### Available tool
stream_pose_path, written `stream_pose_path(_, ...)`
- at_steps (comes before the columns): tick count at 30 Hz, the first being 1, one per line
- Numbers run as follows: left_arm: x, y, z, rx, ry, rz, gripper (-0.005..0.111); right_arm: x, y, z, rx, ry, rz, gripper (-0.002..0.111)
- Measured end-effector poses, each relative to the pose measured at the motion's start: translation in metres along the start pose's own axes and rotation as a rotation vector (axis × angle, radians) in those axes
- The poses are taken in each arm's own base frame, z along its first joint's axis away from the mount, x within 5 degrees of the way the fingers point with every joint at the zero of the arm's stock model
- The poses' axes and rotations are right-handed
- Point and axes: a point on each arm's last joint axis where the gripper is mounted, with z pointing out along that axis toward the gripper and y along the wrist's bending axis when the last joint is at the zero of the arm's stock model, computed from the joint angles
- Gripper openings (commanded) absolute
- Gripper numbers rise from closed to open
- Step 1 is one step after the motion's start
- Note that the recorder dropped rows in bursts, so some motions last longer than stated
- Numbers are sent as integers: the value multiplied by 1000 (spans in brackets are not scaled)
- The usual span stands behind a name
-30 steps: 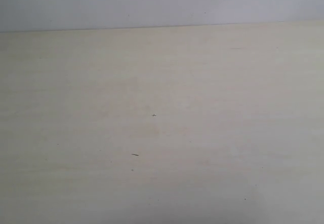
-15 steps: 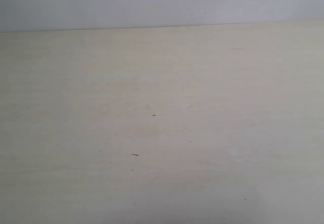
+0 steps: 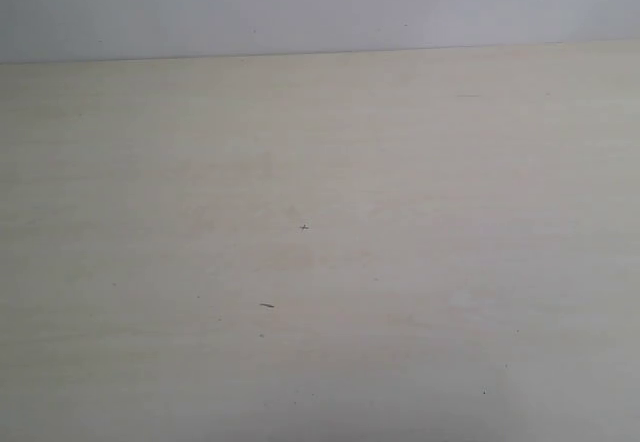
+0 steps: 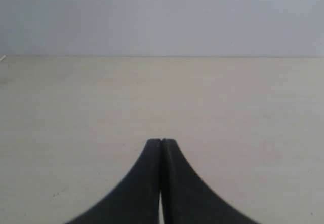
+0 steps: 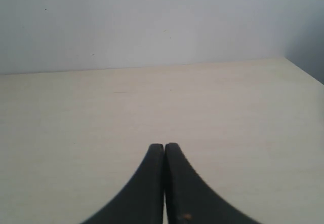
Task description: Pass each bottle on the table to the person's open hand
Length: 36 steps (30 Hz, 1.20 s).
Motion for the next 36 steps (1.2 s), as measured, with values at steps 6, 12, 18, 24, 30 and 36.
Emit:
stream_pose_path(6, 5, 1, 0, -7, 51, -3, 0, 0, 0, 0, 0, 0, 0, 0)
stream_pose_path(12, 5, 1, 0, -8, 58, -3, 0, 0, 0, 0, 0, 0, 0, 0)
stream_pose_path(18, 6, 1, 0, -8, 61, -3, 0, 0, 0, 0, 0, 0, 0, 0)
stream_pose_path(24, 6, 1, 0, -9, 68, -3, 0, 0, 0, 0, 0, 0, 0, 0)
stream_pose_path(30, 6, 1, 0, -9, 68, -3, 0, 0, 0, 0, 0, 0, 0, 0)
stream_pose_path(36, 6, 1, 0, -9, 68, -3, 0, 0, 0, 0, 0, 0, 0, 0)
